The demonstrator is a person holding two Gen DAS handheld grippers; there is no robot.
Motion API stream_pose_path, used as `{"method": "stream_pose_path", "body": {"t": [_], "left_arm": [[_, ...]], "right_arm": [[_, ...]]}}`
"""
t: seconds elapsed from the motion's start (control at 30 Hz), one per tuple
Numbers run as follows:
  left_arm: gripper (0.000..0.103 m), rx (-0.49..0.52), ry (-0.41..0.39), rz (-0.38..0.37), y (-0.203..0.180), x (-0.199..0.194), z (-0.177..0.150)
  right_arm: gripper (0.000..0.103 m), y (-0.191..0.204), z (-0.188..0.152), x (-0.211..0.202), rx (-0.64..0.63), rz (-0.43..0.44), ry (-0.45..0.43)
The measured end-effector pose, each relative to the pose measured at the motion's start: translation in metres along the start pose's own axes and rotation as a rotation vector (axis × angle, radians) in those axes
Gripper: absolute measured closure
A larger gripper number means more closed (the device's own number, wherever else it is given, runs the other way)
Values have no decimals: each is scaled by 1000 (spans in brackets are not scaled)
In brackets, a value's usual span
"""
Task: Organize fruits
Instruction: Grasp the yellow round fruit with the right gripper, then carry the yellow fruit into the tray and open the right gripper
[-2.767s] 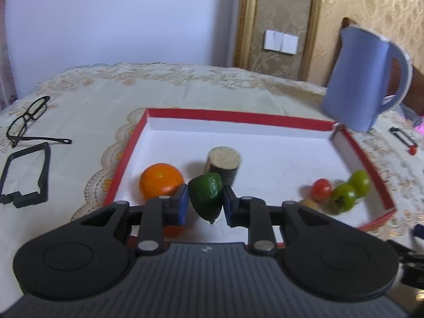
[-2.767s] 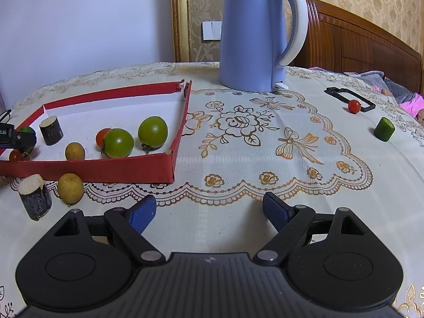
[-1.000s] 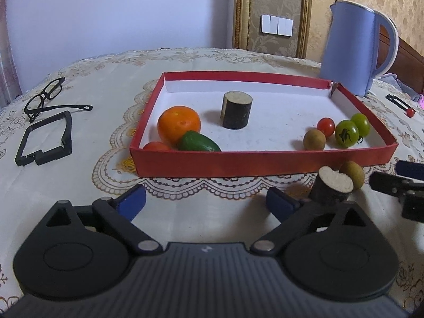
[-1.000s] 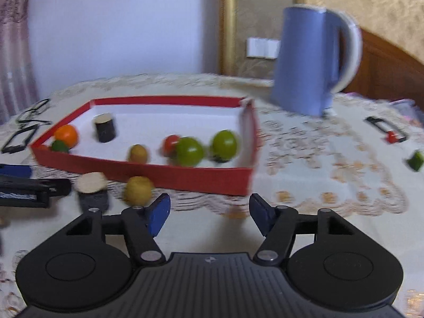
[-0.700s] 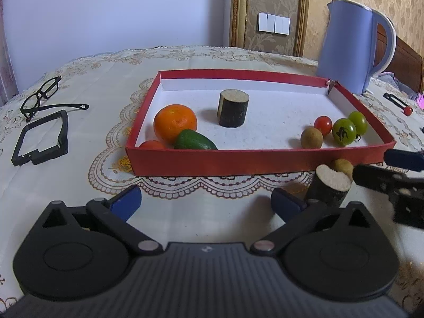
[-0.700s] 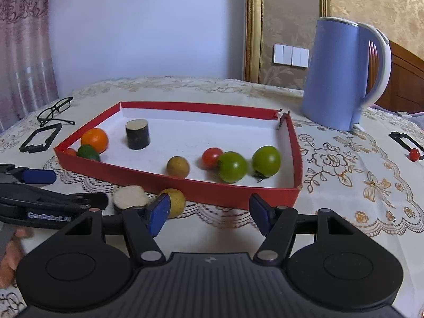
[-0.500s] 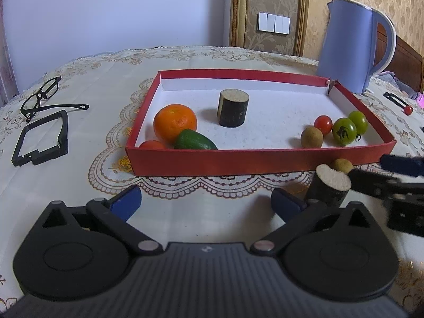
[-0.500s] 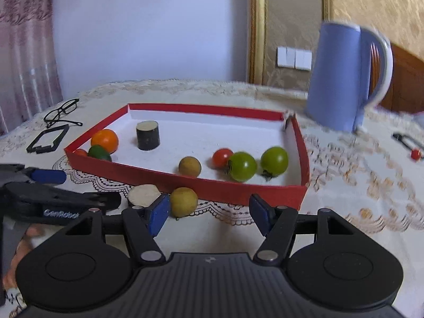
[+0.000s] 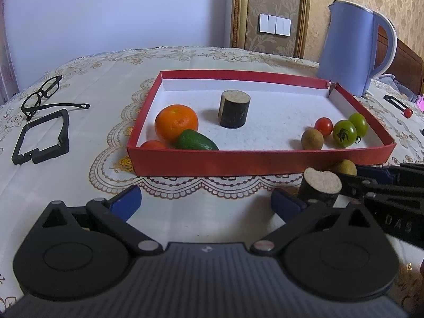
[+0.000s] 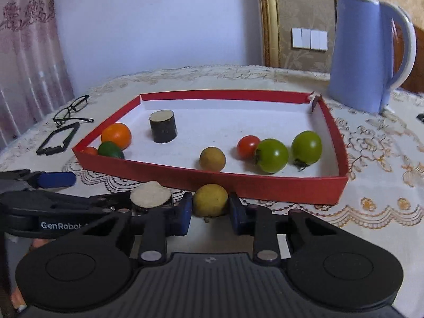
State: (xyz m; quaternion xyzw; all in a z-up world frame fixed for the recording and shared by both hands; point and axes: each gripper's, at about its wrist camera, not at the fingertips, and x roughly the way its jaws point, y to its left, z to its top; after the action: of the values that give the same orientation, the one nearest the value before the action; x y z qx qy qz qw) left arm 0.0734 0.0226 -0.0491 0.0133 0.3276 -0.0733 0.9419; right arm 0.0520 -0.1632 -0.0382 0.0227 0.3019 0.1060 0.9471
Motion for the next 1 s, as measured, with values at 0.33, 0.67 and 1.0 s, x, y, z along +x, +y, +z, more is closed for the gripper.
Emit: {"method": "stream_pose_path", "body": {"t": [0.33,0.67,1.0], "left_arm": [[0,-6,-2,-5,1,0,0],[0,-16,-6,-13,2,-1,0],[0,-15,-6,-13,3,-1,0]], "right_arm": [[75,-5,3,-28,-21,-28,-87],[75,-23,54,-6,-47,-122,-125],[75,-15,77,49,-87,-157,-98]]}}
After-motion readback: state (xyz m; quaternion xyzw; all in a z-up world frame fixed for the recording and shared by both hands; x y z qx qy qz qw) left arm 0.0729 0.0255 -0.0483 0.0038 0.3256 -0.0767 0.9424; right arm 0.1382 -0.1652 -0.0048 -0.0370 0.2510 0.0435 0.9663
